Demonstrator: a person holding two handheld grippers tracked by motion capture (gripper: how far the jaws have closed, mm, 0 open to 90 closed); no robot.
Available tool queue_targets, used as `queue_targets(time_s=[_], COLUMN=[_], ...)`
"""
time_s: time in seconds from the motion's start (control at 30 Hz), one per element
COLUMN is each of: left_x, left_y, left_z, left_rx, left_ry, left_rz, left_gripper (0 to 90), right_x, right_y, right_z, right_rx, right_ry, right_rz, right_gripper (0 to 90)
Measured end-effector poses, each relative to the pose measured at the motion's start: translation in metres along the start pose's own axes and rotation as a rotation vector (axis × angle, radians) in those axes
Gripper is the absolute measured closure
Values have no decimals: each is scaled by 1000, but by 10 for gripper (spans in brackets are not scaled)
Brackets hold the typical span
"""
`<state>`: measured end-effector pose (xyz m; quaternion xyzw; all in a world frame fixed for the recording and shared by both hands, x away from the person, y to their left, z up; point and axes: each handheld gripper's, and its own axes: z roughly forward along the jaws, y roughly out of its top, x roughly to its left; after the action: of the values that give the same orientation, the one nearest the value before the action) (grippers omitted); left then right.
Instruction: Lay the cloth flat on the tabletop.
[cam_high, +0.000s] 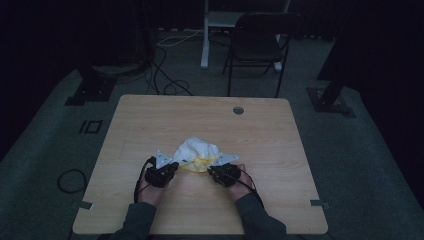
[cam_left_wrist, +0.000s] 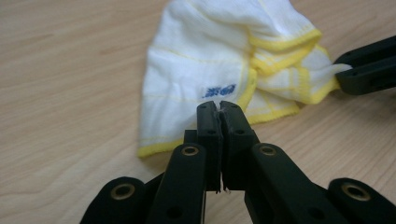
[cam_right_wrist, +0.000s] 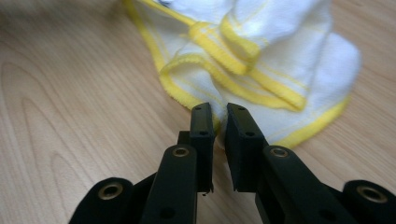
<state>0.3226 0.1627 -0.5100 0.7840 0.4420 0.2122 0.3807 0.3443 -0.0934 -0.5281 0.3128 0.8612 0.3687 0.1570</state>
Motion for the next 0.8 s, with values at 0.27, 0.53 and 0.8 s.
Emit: queue_targets(time_s=[0.27, 0.53, 0.8], left_x=[18, 30, 39], left_y=[4, 2, -4], left_z=[-13, -20, -20], left_rx=[-46, -68, -62], left_ry=[26, 37, 50], left_rz=[-57, -108, -144], left_gripper=[884, 885, 887], right_x=[-18, -41, -60], right_y=[-4, -7, -15], right_z=[-14, -32, -46], right_rx=[-19, -39, -42], right_ry=[-42, -85, -123], right_rz=[44, 92, 142], right_gripper=[831, 837, 841])
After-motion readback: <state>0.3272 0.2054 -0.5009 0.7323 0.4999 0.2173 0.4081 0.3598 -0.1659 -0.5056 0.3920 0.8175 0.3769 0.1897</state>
